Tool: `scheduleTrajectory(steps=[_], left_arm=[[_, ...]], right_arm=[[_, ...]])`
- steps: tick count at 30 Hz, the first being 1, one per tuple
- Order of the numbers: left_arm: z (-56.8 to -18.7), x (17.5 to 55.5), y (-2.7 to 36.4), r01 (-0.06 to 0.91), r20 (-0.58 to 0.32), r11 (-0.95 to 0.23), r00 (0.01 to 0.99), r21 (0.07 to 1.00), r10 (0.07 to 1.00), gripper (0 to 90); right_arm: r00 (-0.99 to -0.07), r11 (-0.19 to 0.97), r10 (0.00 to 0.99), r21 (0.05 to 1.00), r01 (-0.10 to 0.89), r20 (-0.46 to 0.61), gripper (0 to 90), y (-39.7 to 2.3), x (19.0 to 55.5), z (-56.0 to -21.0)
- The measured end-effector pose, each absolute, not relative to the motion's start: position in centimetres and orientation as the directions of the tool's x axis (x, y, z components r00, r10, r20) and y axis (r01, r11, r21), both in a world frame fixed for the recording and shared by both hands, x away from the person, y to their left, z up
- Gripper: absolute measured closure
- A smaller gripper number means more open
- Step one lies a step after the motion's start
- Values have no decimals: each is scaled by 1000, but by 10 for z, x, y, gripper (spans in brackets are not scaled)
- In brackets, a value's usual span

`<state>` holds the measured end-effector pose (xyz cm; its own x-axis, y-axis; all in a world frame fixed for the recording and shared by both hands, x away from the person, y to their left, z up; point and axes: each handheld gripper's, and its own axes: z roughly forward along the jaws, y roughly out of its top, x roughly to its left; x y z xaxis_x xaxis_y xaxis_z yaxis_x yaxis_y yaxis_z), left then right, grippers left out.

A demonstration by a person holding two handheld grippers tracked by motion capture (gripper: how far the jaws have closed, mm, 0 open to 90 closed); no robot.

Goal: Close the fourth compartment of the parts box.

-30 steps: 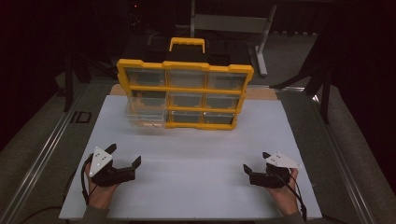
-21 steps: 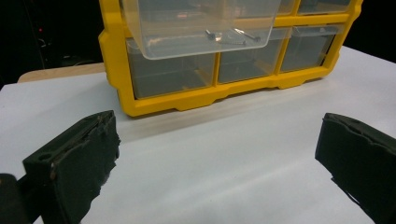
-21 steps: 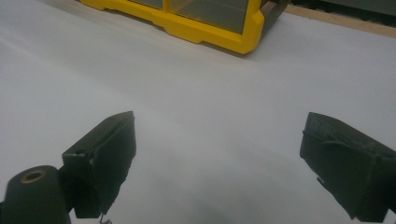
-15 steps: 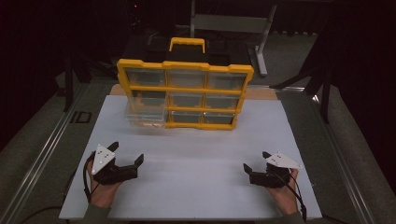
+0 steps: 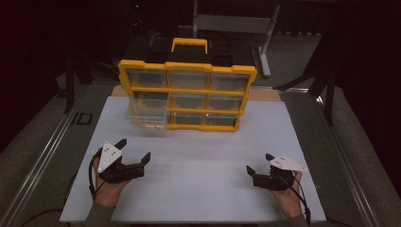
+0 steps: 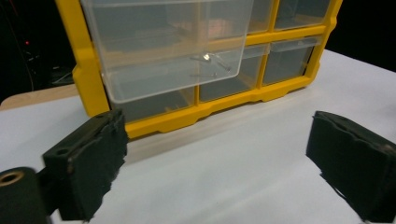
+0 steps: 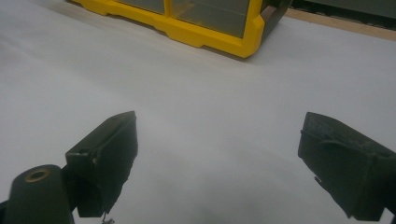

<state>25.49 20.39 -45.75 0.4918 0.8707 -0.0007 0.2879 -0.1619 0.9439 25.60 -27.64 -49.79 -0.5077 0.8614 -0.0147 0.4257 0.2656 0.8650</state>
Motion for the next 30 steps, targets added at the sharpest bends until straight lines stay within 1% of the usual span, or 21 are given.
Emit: scheduleTrajectory(steps=[2,5,8,9,10,11,12,13,14,16,20,25,30], left_arm=[[-454,257,200,282,18,-179,494,943,869,115],[-448,260,196,271,21,-181,502,945,864,175],[-445,262,194,264,17,-175,509,948,860,272],[-443,266,192,262,19,-177,512,949,859,272],[-442,267,191,259,22,-181,517,949,856,390],[-441,269,190,261,32,-192,513,946,858,390],[-441,270,189,260,48,-208,512,943,857,410],[-441,271,187,259,60,-222,514,940,856,471],[-441,272,186,262,73,-235,509,936,858,471],[-441,275,184,271,95,-263,506,926,857,534],[-442,279,181,280,95,-267,504,922,858,680],[-442,284,180,291,76,-241,482,926,873,896],[-441,289,179,296,66,-219,452,930,890,900]], right_arm=[[-506,263,862,866,426,-13,131,-277,256,-498],[-506,261,863,867,425,-12,132,-277,256,-498],[-507,263,862,867,422,-14,132,-277,256,-498],[-508,264,861,867,422,-16,132,-277,256,-498],[-511,265,859,869,418,-16,134,-277,255,-498],[-511,265,859,869,418,-16,134,-277,255,-498],[-511,265,859,869,418,-16,135,-277,255,-498],[-511,264,859,869,418,-15,135,-277,256,-498],[-511,264,859,869,418,-15,135,-277,256,-498],[-512,265,859,870,415,-18,135,-277,255,-498],[-510,258,860,876,407,-17,137,-278,254,-497],[-512,260,859,878,401,-21,138,-277,254,-496],[-513,260,858,881,396,-23,140,-277,253,-496]])
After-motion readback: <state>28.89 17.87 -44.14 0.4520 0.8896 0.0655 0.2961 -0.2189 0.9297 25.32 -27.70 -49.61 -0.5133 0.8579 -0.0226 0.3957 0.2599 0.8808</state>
